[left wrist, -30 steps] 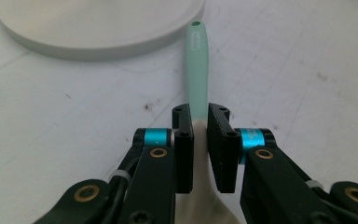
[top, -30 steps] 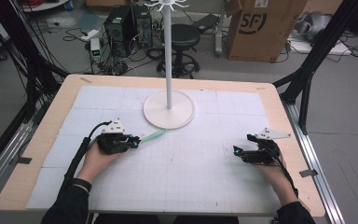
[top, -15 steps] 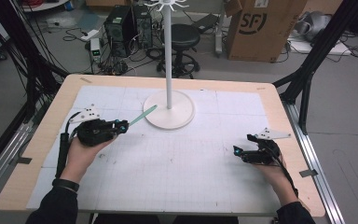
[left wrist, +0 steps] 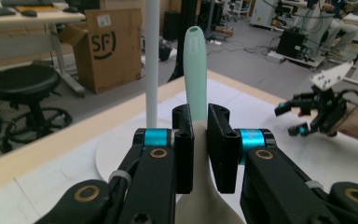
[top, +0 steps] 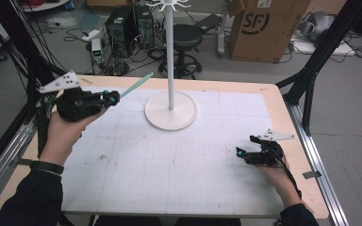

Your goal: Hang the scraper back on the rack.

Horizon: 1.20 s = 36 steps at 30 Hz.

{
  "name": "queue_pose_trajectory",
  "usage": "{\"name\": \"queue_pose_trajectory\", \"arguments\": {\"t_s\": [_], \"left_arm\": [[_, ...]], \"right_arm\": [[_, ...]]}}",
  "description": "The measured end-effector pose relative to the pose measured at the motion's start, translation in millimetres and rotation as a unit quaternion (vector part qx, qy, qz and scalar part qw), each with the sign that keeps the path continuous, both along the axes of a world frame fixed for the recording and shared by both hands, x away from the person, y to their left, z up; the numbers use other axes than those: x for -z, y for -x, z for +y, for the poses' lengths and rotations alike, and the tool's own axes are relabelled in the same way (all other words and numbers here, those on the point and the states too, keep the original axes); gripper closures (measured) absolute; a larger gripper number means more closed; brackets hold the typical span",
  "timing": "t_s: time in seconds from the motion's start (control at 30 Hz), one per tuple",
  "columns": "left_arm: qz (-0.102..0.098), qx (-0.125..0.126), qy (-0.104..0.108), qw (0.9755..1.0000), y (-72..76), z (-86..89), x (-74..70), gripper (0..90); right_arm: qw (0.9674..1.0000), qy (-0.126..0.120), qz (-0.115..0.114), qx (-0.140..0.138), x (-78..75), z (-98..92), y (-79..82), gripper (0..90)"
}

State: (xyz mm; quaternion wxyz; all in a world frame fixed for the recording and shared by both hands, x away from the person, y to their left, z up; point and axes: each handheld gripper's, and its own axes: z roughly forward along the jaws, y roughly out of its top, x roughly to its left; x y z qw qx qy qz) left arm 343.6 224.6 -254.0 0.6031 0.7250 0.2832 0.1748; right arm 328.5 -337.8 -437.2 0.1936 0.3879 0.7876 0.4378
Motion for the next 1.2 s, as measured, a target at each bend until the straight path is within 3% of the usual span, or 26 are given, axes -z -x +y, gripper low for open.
{"name": "queue_pose_trajectory", "arguments": {"t_s": [0.23, 0.63, 0.87, 0.97, 1.1, 1.2], "left_arm": [[-0.024, -0.001, 0.005, 0.9997, -7.9, -2.0, -45.4, 81.2], [-0.045, 0.001, 0.003, 0.9990, -17.3, -17.5, -93.9, 81.3], [-0.049, 0.001, 0.010, 0.9988, -19.4, -19.9, -111.5, 81.3], [-0.046, -0.004, 0.004, 0.9989, -20.3, -19.7, -114.8, 81.3], [-0.047, -0.004, 0.016, 0.9987, -21.2, -17.8, -117.8, 81.3], [-0.047, -0.007, 0.009, 0.9988, -22.6, -18.0, -118.8, 81.3]], "right_arm": [[1.0000, 0.000, 0.000, 0.000, 0.0, 0.0, 0.0, 17.2], [1.0000, 0.001, 0.001, -0.002, 0.4, -0.1, -0.4, 17.2], [1.0000, 0.000, 0.001, -0.002, 0.2, 0.1, -0.2, 17.2], [1.0000, -0.001, 0.002, -0.002, 0.0, -0.2, -0.1, 17.2], [1.0000, 0.000, 0.003, -0.002, 0.2, 0.3, 0.0, 17.2], [1.0000, 0.002, 0.003, -0.003, 0.3, 0.5, 0.0, 17.2]]}}
